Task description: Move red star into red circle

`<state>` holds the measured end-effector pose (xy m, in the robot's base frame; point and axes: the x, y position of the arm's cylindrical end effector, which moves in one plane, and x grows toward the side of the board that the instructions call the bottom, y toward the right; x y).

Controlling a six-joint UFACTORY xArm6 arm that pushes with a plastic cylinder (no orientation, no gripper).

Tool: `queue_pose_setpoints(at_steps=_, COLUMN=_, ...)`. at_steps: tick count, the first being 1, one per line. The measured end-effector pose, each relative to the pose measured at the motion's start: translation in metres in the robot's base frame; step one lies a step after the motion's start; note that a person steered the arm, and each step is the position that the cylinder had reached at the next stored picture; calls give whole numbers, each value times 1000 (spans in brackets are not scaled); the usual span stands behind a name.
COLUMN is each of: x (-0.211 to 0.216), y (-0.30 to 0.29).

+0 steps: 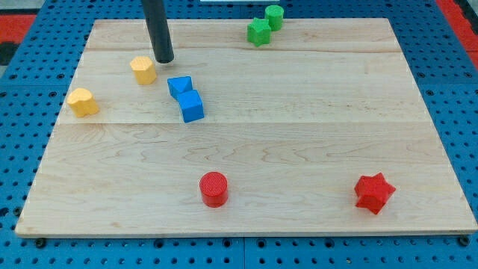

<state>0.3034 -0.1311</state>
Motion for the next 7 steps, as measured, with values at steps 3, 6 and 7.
queue_pose_setpoints(at_steps=3, x=45, y=-58)
queue_pose_setpoints(at_steps=6, x=-6, y=213)
queue_pose_setpoints(at_steps=7, x=44, y=327)
